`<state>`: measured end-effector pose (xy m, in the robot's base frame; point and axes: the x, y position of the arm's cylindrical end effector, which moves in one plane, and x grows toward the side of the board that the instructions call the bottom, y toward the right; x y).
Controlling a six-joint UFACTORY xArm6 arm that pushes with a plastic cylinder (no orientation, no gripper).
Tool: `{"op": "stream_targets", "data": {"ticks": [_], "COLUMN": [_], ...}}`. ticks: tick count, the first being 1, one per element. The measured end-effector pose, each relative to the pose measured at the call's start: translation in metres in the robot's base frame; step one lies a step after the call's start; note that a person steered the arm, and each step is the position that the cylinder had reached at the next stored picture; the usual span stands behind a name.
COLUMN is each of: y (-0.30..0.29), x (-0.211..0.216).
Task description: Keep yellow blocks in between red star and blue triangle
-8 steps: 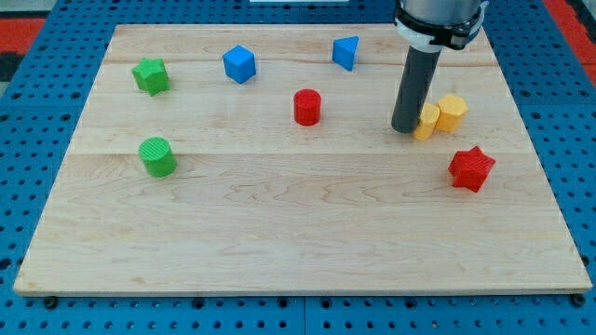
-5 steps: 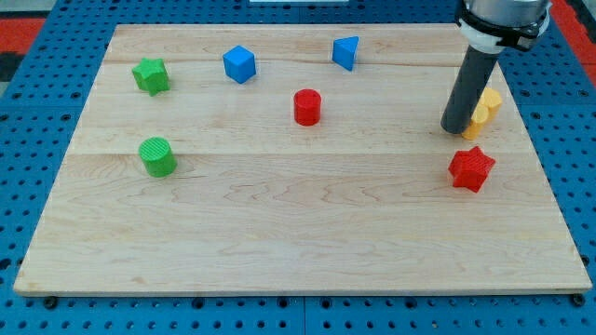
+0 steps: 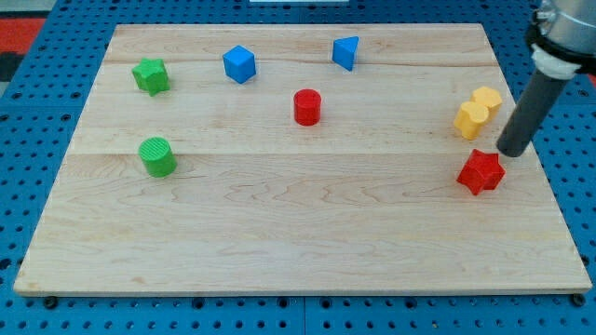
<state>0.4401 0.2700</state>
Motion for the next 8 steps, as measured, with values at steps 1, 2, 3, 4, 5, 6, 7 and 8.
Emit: {"op": "stream_targets", "data": {"ticks": [1, 2, 3, 4, 5, 6, 7, 8], "y": [0.049, 0.050, 0.001, -0.069, -0.066, -0.004, -0.008, -0.054], "x": [-0.030, -0.069, -0.086, -0.086, -0.086, -0.073, -0.035, -0.041]}}
